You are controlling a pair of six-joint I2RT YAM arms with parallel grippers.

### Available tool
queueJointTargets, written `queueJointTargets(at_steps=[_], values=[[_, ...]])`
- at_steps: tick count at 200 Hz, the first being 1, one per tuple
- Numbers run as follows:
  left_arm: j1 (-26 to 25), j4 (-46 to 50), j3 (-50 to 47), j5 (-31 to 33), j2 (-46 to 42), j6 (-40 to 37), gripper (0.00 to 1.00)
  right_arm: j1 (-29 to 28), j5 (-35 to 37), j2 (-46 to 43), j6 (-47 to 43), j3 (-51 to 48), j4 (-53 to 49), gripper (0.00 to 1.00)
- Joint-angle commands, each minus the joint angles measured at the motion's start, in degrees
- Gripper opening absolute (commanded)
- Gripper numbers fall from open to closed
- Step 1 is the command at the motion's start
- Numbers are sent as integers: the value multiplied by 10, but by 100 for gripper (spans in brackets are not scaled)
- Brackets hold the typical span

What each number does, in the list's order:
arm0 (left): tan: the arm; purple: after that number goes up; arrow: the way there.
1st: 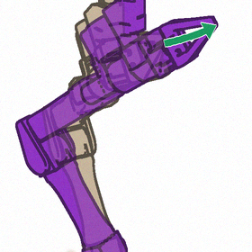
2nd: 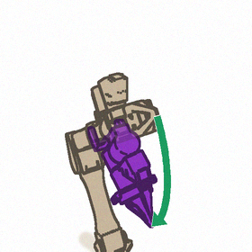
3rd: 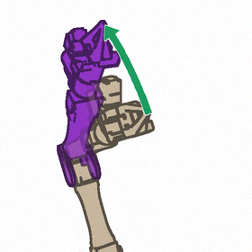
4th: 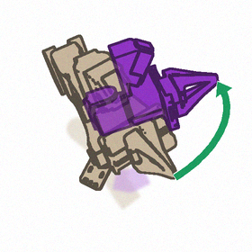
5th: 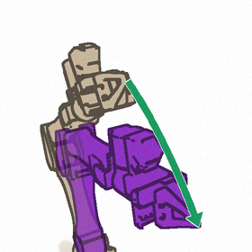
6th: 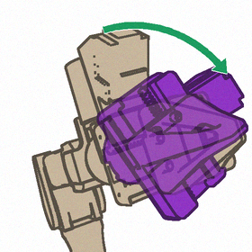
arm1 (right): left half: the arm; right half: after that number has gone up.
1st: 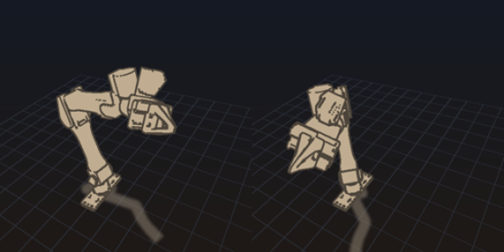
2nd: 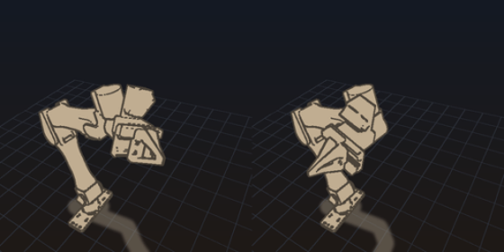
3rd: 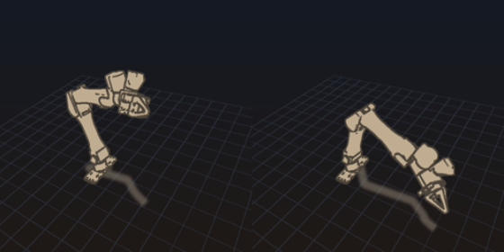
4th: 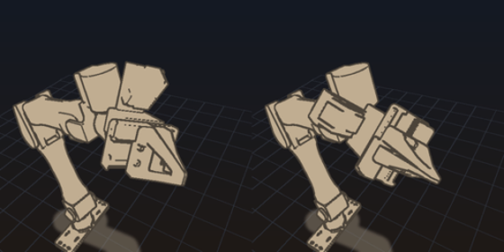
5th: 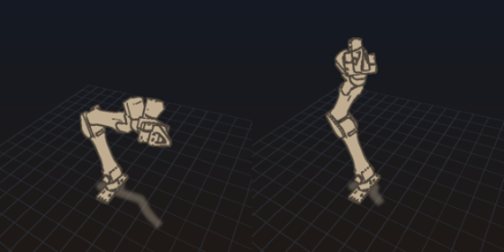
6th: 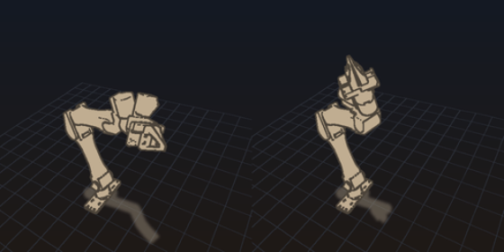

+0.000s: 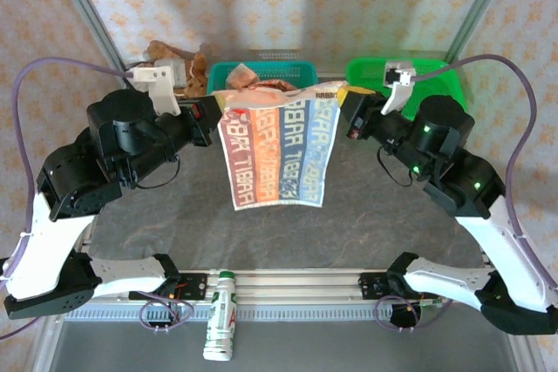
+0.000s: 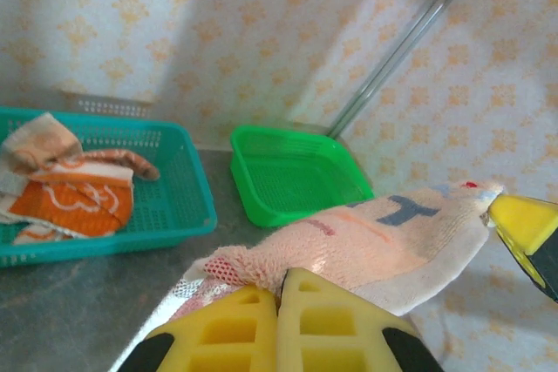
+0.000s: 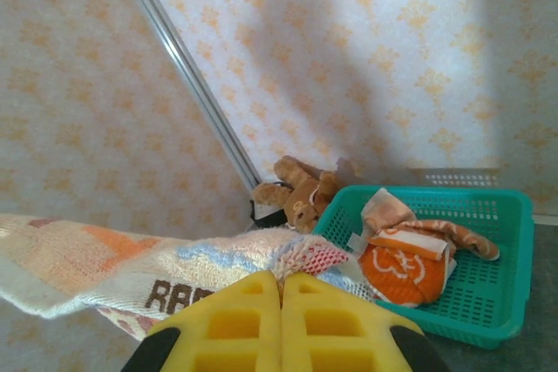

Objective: Fold and stack the towels

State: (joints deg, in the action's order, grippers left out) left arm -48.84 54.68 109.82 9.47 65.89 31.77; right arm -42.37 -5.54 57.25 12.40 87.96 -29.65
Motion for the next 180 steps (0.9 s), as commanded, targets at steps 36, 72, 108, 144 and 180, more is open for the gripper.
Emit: queueJointTargets(at_steps=[36,72,108,144,180], values=[[-5,33,-66,44,2,59,0,-4,35,13,88,-32,-65,0],[48,36,-68,25,57,34,0,1,56,71,70,-27,-65,0],[130,-38,-123,-35,105,-3,0,64,3,133,60,-52,-10,0],[177,-104,-171,-48,158,-53,0,97,-22,182,25,-84,60,0],[194,-147,-234,-56,184,-58,0,110,-23,226,0,-114,80,0]])
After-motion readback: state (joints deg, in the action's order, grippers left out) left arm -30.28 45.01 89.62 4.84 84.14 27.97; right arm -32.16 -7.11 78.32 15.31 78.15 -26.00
